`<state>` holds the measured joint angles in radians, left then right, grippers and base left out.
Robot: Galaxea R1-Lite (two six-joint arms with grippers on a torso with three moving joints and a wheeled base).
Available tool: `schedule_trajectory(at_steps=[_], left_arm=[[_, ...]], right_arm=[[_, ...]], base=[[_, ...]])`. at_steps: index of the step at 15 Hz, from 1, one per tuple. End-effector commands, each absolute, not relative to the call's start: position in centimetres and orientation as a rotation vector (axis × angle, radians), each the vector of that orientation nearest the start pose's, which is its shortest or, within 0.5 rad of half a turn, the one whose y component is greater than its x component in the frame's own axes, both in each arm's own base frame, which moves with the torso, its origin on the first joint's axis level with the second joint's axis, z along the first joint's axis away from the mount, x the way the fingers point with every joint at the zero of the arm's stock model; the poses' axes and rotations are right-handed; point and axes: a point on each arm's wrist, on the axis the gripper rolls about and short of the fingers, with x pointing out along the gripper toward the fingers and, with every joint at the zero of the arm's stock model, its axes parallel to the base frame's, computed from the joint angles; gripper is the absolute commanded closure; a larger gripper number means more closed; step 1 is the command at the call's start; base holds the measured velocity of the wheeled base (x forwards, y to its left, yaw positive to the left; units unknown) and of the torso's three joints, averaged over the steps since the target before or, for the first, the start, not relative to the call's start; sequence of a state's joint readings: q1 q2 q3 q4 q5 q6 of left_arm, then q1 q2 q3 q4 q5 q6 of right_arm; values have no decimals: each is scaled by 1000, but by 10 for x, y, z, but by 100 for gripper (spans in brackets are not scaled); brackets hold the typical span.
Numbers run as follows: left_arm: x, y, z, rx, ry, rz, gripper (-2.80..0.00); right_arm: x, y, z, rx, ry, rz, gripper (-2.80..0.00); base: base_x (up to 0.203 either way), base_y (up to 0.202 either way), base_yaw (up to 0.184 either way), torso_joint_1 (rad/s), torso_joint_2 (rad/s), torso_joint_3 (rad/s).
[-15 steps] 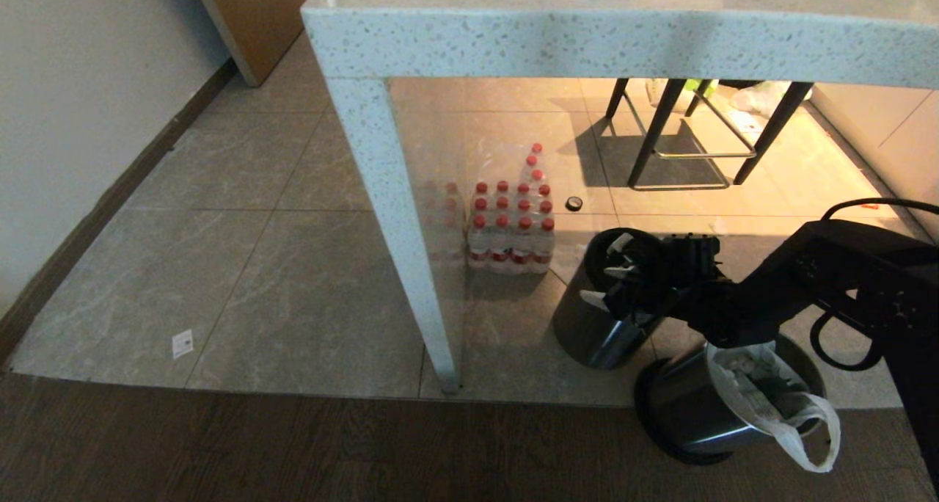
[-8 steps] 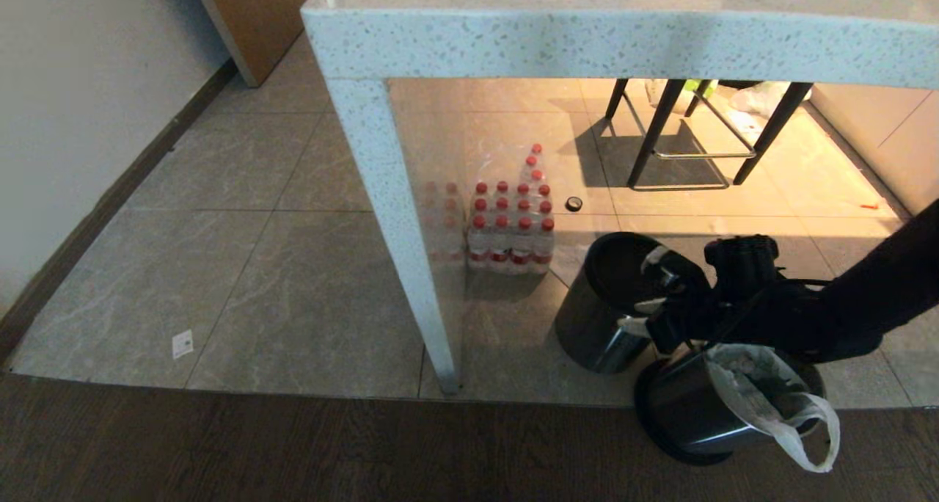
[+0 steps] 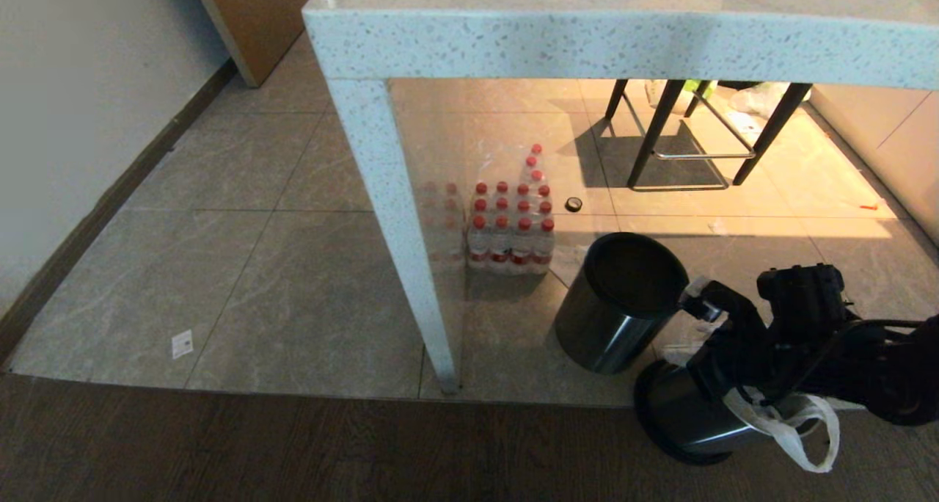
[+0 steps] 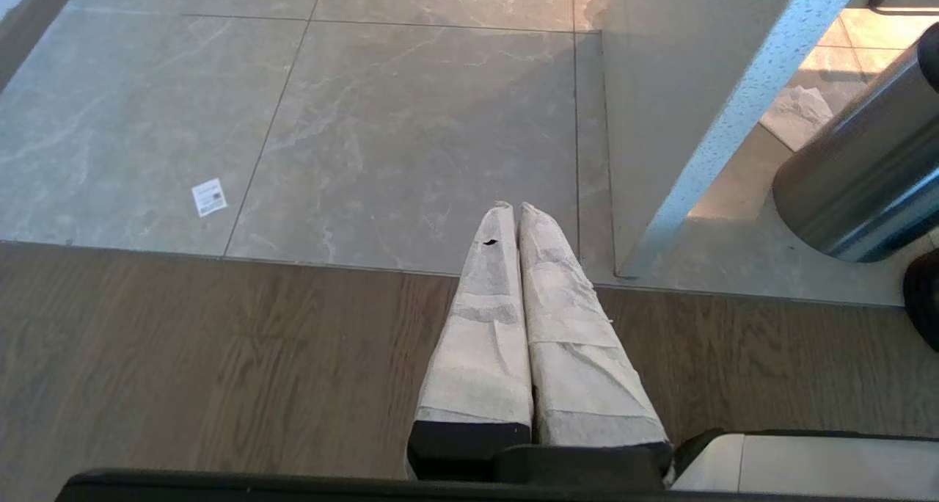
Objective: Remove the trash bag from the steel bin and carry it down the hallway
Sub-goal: Pick up the trash bag
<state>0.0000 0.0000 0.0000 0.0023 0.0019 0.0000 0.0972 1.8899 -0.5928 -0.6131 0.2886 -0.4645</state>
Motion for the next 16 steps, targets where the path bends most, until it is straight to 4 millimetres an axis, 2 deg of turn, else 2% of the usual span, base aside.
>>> schedule_trajectory(at_steps=[1,6,8,11,12,16], left_arm=[[-23,0,75,0,5,2,0],[-23,0,75,0,5,2,0],[-23,0,75,0,5,3,0],[-23,0,75,0,5,2,0],[-23,0,75,0,3,2,0],[-23,0,75,0,5,2,0]], right_arm=[[285,18,74,-366,597,453,0],[276,-65,63,-316,670,174,0],[270,-88,53,-302,715,113,0],[276,-114,48,-310,676,33,0],[273,-121,44,-319,675,14,-280],[260,-145,31,-390,738,-14,-280]], base=[[0,0,0,0,0,0],[0,0,0,0,0,0],[0,0,0,0,0,0],[0,0,0,0,0,0],[0,0,0,0,0,0],[0,0,0,0,0,0]])
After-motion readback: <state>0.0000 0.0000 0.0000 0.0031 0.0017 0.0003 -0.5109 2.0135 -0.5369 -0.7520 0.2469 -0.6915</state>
